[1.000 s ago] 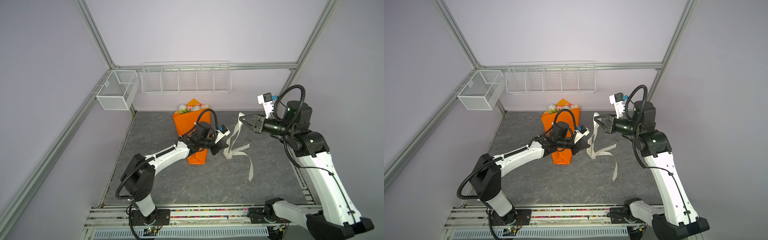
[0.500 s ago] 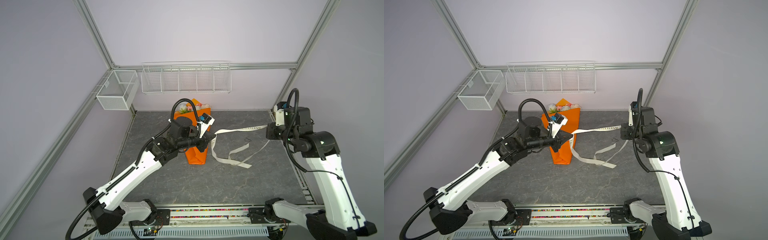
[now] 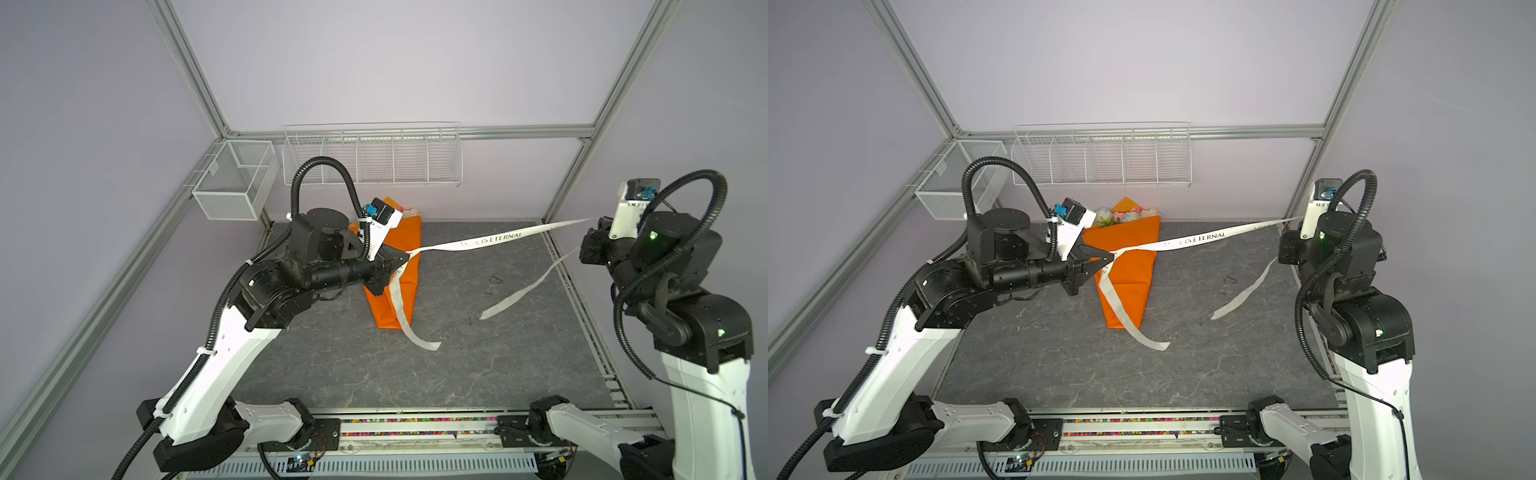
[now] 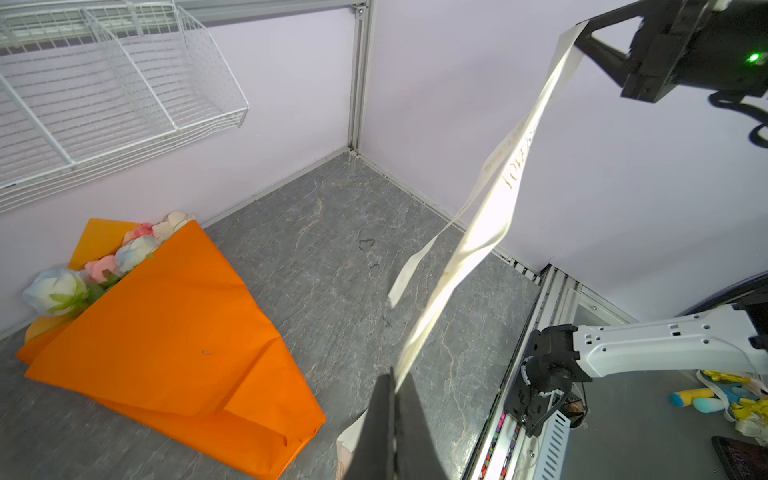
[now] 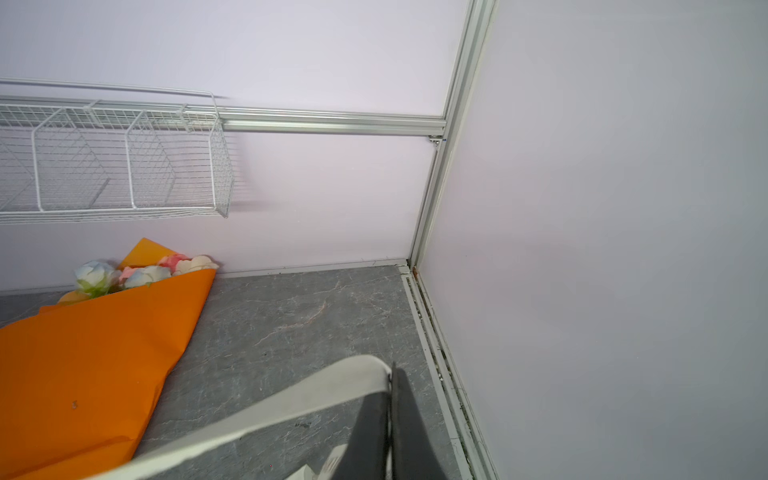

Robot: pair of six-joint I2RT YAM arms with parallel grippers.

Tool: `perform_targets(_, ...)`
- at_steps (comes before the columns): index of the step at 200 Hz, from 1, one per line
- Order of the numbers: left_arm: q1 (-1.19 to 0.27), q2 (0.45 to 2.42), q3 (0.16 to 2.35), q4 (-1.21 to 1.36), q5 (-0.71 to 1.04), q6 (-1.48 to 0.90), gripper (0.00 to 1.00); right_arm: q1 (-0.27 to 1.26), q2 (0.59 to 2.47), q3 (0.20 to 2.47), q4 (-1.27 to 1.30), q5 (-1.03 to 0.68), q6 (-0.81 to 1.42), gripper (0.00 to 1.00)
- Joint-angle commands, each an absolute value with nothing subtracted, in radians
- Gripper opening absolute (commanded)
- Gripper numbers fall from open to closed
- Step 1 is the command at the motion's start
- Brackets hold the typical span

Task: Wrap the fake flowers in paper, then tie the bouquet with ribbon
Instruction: 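Pull the ribbon across the cone with the left gripper and lower it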

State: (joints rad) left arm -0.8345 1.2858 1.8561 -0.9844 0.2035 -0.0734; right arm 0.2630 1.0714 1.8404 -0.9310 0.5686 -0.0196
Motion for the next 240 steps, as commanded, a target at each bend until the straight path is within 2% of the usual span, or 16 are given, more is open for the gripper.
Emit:
perform_targets(1, -0.824, 1.331, 1.872, -1.195, 0.125, -0.091, 0.00, 0.256, 1.070, 1.817, -0.930, 0.412, -0.061, 0.13)
perform_targets(38, -0.822, 1.259, 1.730, -1.297, 0.021, -0.112, 0.00, 0.260, 1.142, 1.550, -1.016, -0.204, 0.111, 0.15)
perform_targets(50, -0.820, 1.206, 1.641, -1.309, 0.004, -0.128, 0.00, 0.273, 1.178, 1.428, -1.003, -0.351, 0.178, 0.15)
perform_targets(59, -0.818, 1.165, 1.570, -1.315, -0.034, -0.167, 0.00, 0.292, 1.201, 1.331, -0.977, -0.431, 0.221, 0.23)
perform_targets(67, -0.810, 1.129, 1.505, -1.318, -0.057, -0.182, 0.00, 0.318, 1.215, 1.267, -0.965, -0.476, 0.243, 0.36)
perform_targets(84, -0.773, 1.077, 1.387, -1.323, -0.050, -0.209, 0.00, 0.360, 1.194, 1.171, -0.914, -0.411, 0.297, 0.53)
perform_targets(102, -0.735, 1.054, 1.292, -1.305, 0.016, -0.217, 0.00, 0.324, 1.146, 1.106, -0.930, -0.202, 0.416, 0.71)
perform_targets(124, -0.732, 1.051, 1.232, -1.326, 0.014, -0.224, 0.00, 0.236, 1.136, 1.028, -0.949, -0.028, 0.497, 0.71)
perform_targets(149, -0.727, 1.036, 1.191, -1.345, 0.024, -0.231, 0.00, 0.131, 1.179, 0.933, -0.995, 0.095, 0.574, 0.64)
perform_targets(170, -0.726, 1.029, 1.169, -1.334, 0.035, -0.252, 0.00, 0.105, 1.192, 0.852, -0.983, 0.076, 0.680, 0.63)
perform_targets(182, -0.724, 1.029, 1.163, -1.328, 0.035, -0.262, 0.00, 0.104, 1.178, 0.801, -0.979, 0.129, 0.753, 0.57)
perform_targets(205, -0.724, 1.032, 1.143, -1.288, 0.055, -0.266, 0.00, 0.087, 1.149, 0.717, -0.913, 0.222, 0.820, 0.56)
perform_targets(240, -0.723, 1.050, 1.152, -1.282, 0.050, -0.254, 0.00, 0.018, 1.248, 0.696, -0.864, 0.155, 0.813, 0.56)
